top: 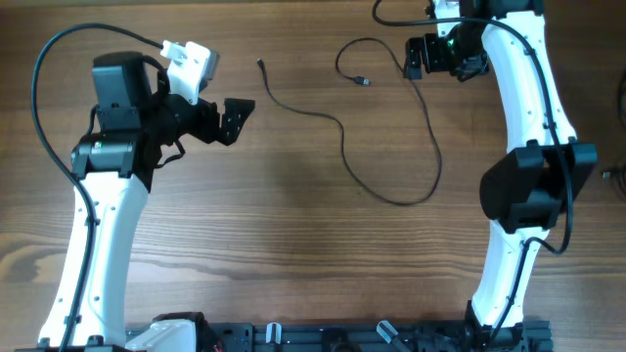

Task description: Untangle cables

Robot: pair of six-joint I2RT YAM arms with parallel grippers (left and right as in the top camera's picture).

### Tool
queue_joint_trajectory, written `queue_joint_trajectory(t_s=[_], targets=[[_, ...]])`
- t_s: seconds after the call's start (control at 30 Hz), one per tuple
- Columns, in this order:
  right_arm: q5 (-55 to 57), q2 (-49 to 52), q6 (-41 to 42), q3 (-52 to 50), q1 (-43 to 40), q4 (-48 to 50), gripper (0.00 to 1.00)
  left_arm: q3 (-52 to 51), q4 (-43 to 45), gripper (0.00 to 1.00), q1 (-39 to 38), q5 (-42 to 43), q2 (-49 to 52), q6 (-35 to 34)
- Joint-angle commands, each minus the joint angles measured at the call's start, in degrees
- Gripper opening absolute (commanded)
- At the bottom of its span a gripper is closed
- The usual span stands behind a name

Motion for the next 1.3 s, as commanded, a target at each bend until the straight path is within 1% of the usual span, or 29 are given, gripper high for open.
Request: queue_joint_trajectory(t_s=[0.0, 0.07, 0.63, 0.8, 1.0, 1.27], targets=[[-0.6, 2.4, -1.1, 0.9, 0.0, 1.1, 1.00, 0.8, 0.0, 1.00, 0.9, 6.9, 1.6, 2.9], [2.0, 4.0, -0.5, 0.7, -0.1, 2.3, 1.00, 0.8, 0.0, 1.00, 0.9, 6.9, 1.9, 2.9], [1.9, 12.8, -0.5, -0.2, -0.1, 10.1, 1.00, 0.8, -1.4, 1.00, 0.9, 6.8, 1.9, 3.2], [1.9, 15.1, -0.9, -0.2, -0.1, 12.2, 1.00, 0.8, -1.5, 1.00, 0.9, 6.8, 1.9, 2.2], [1.9, 16.8, -1.4, -0.2, -0.2, 13.0, 1.00, 0.8, -1.5, 1.00, 0.9, 6.6, 1.9, 2.1], [1.9, 17.5, -3.8, -0.4, -0.2, 11.9, 1.00, 0.8, -1.5, 1.00, 0.9, 6.7, 1.8, 1.7]])
